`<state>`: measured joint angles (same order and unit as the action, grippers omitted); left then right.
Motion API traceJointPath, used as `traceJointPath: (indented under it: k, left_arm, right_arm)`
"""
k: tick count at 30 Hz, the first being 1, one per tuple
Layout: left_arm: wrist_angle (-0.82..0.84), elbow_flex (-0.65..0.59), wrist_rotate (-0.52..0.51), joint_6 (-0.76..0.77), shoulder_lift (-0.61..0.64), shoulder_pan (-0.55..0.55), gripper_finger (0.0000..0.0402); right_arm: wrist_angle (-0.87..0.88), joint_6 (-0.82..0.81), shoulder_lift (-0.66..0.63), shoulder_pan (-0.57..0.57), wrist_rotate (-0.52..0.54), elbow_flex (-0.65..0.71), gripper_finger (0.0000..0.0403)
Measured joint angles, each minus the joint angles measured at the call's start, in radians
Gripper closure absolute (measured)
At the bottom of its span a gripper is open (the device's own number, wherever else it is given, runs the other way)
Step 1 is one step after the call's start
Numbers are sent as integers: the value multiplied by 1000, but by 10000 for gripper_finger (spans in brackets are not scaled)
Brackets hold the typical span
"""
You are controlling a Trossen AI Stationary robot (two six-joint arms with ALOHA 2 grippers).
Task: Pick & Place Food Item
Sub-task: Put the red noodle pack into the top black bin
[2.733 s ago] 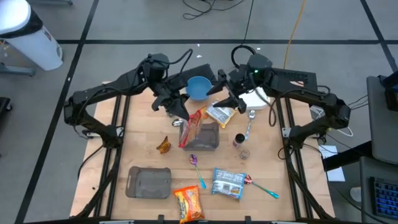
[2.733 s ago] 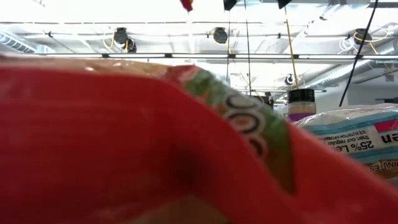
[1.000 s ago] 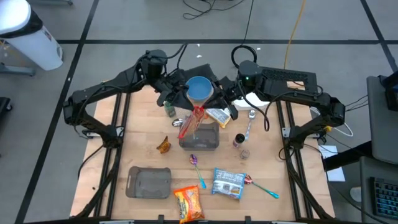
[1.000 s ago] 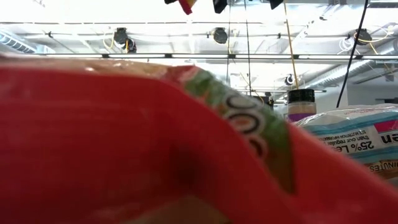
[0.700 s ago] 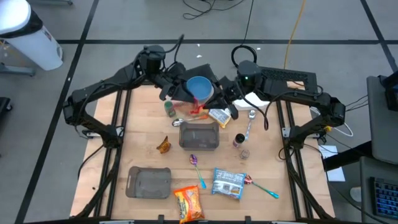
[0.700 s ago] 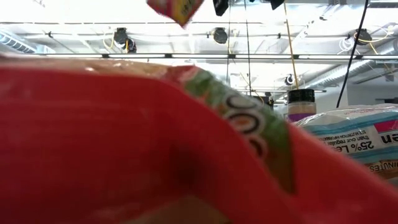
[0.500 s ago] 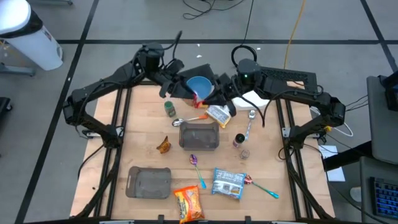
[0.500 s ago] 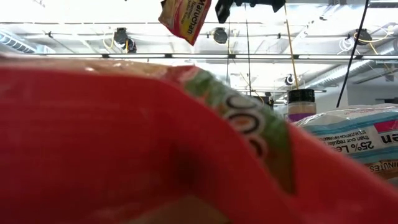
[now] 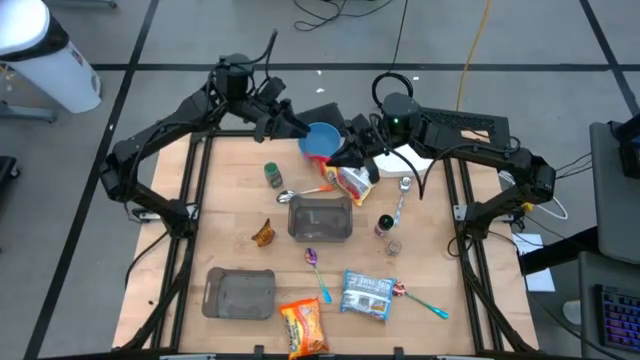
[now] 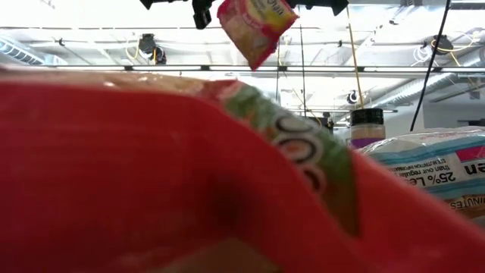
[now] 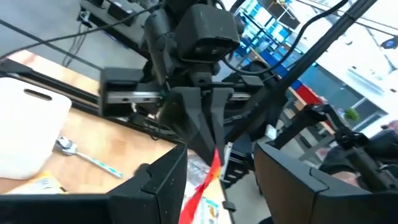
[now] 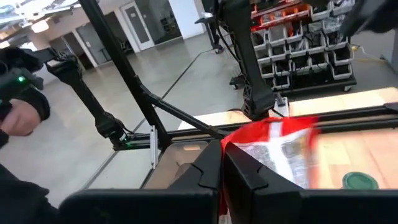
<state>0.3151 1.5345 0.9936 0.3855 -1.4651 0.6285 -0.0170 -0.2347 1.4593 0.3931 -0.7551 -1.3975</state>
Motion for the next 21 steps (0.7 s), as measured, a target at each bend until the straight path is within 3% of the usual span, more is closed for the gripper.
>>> traceJointPath:
  k: [4, 10, 15, 21]
  left_arm:
    - [41, 1, -21, -84, 0, -4, 221]
    - [194, 1, -190, -334, 0, -49, 234]
    - [260, 5, -264, -446, 0, -96, 237]
    - [425, 109, -413, -626, 2, -162, 240]
  right_arm:
    - [0, -43, 0, 0, 3, 0, 403]
    - [0, -105, 0, -8, 55, 0, 403]
    - [34, -130, 0, -33, 112, 0, 403]
    - [129, -118, 0, -63, 185, 0, 403]
